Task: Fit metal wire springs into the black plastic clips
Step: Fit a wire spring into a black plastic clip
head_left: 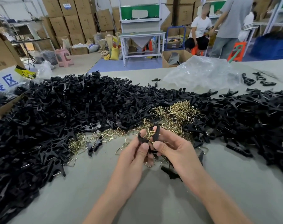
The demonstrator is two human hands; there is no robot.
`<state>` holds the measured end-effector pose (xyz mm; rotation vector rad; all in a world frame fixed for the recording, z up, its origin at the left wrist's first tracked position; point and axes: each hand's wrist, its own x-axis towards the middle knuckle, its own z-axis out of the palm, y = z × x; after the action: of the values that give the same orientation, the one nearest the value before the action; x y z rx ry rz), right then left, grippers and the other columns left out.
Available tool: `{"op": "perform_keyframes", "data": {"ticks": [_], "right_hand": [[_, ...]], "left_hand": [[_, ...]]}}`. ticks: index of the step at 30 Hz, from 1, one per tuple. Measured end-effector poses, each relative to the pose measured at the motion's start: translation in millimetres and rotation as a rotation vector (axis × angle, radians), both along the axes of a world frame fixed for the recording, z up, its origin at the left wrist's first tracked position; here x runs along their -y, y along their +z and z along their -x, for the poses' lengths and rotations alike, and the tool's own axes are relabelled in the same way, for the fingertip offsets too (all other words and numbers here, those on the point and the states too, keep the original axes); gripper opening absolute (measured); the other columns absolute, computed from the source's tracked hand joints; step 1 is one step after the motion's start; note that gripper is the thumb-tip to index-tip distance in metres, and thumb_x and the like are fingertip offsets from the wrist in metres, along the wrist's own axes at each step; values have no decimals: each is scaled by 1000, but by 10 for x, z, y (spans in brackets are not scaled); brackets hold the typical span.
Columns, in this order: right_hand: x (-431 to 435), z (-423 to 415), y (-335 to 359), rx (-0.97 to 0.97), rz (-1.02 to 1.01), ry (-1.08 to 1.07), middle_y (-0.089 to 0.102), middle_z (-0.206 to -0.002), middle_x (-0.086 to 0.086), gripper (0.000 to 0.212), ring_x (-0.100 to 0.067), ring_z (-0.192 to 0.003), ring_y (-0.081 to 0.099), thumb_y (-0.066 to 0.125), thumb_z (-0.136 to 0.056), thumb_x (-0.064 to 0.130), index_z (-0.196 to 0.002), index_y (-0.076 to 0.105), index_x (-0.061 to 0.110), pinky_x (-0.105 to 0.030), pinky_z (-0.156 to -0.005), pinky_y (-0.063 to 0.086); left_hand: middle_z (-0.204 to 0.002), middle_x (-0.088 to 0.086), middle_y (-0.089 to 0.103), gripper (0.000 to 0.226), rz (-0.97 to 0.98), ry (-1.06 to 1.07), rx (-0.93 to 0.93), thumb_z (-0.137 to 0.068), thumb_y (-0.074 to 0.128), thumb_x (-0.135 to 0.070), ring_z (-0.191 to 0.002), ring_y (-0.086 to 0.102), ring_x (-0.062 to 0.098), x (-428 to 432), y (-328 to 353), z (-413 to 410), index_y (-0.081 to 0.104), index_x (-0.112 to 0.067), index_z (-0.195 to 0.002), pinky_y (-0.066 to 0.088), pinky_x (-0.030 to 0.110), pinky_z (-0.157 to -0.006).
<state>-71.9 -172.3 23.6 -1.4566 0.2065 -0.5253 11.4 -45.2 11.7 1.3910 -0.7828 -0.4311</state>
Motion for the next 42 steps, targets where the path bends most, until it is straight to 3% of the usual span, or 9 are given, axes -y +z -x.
{"op": "perform_keyframes", "data": {"ticks": [3,7,13,21,26,30,35,39,42], "right_hand": [[11,4,-5,-13,20,-16,76,-112,5,40,-6,-86,69,72,-91,16,-117,72,46,-17,-76,54],[11,16,-18,-25,17,-5,76,-112,4,39,-11,-90,73,71,-93,11,-121,72,39,-18,-75,56],[33,37,-22,-65,-41,-3,76,-109,10,37,-5,-75,63,74,-84,34,-118,70,49,-25,-74,57],[34,-3,-91,-89,-177,68,75,-115,-1,41,-19,-92,66,77,-78,36,-118,73,41,-28,-83,56],[20,-11,-77,-70,-216,81,77,-109,1,35,-10,-88,71,75,-81,27,-113,75,40,-26,-81,57],[5,-12,-63,-44,-265,96,76,-114,-5,31,-23,-102,74,71,-87,16,-112,76,32,-23,-83,58],[7,-14,-73,-58,-238,89,76,-115,-5,34,-23,-106,73,66,-94,2,-110,77,31,-24,-86,58],[5,-15,-89,-74,-185,52,75,-116,-3,32,-20,-109,72,68,-94,6,-117,74,28,-26,-88,58],[-5,-14,-83,-73,-164,27,76,-114,-1,31,-19,-104,73,70,-94,7,-117,73,28,-23,-83,57]], "left_hand": [[-76,-11,64,35,-29,4,74,-99,47,-29,-71,57,11,-8,35,9,64,-59,-107,53,30,-71],[-78,-6,64,31,-14,77,16,-100,53,-17,-71,59,17,6,22,-1,67,-41,-113,55,38,-73],[-84,-7,73,35,-43,192,18,-95,64,-15,-72,67,12,-15,28,-29,70,-48,-105,56,21,-67],[-83,-1,75,45,-57,232,-2,-99,59,-9,-66,73,26,-38,10,-15,71,-52,-106,50,20,-53],[-96,-11,72,49,-59,191,103,-98,52,-8,-80,67,6,-61,63,18,65,-54,-108,54,17,-69],[-96,-6,73,28,21,134,7,-100,51,-22,-80,65,8,-51,83,60,70,-39,-112,52,18,-70],[-106,-8,74,29,32,177,27,-100,52,0,-84,69,5,-17,70,29,60,-24,-114,52,16,-73],[-115,-11,74,32,40,164,7,-100,53,-1,-109,67,4,-10,46,1,59,-22,-124,50,14,-85],[-113,-13,74,35,40,164,-6,-99,54,-1,-107,68,4,2,48,5,64,-28,-119,51,14,-84]]}}
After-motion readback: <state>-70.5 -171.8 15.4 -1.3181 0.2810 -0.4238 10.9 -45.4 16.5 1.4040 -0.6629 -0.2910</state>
